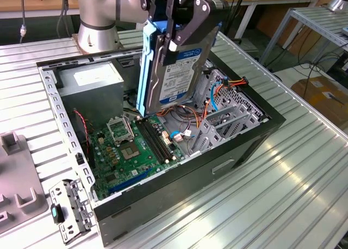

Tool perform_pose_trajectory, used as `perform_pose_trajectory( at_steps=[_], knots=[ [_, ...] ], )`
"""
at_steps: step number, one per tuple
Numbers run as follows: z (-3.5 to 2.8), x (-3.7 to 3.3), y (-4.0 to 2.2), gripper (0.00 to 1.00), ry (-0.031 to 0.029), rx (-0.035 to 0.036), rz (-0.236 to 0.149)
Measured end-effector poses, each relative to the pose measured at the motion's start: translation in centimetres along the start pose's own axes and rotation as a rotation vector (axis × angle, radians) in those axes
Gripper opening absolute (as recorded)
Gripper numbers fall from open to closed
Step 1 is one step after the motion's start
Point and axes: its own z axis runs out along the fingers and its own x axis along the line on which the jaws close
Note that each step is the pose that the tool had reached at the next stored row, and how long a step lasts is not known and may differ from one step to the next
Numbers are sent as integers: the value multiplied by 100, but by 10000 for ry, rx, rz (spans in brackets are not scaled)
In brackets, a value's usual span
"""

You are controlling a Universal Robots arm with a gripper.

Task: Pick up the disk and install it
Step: 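Insert the disk into the insertion slot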

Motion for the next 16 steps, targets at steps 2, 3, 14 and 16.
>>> perform_pose_trajectory(
  at_steps=[2,3,14,16],
  knots=[
    [-1,8,-36,37,0,0,0],
    [-1,12,-50,37,1,0,0],
    [-1,167,-98,37,-1,0,0],
    [-2,208,-97,37,1,0,0]
  ],
)
